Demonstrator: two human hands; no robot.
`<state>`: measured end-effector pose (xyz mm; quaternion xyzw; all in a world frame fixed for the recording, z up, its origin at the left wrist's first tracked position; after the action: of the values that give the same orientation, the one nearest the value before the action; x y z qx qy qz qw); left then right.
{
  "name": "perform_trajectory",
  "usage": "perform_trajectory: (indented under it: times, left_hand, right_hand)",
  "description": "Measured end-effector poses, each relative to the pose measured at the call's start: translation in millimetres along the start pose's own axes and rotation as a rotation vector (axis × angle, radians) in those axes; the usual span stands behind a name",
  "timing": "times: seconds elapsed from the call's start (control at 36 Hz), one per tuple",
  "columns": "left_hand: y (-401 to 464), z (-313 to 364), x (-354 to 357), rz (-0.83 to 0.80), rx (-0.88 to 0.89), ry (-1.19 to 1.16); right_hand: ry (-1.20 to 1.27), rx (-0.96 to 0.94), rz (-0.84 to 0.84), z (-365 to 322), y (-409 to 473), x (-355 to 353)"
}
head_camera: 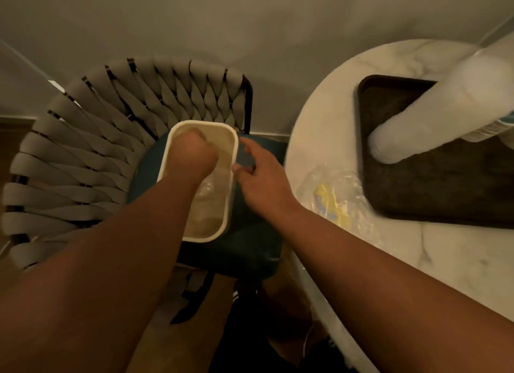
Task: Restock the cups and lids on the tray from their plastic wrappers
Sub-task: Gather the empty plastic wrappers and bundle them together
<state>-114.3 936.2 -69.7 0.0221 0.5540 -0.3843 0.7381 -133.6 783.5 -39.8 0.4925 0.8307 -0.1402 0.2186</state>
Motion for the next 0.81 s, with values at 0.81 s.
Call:
perform_trajectory:
  times: [0.81]
  left_hand:
    - [-342.3,6.7,108.4,-0.289,-0.049,0.191]
  right_hand:
    - [-0.175,0.234,-0.251,99.0,-254.9,-222.0]
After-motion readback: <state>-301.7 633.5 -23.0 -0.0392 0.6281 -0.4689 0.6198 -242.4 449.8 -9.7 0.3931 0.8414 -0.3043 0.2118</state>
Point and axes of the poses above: each hand's wrist, its own y-axis towards the middle knuckle, its own x-axis out of the palm, z = x × y, the point moved 1 cm from there along y, towards the middle knuckle, and after that the axes turned 15 degrees about -x, right-handed, at the moved point
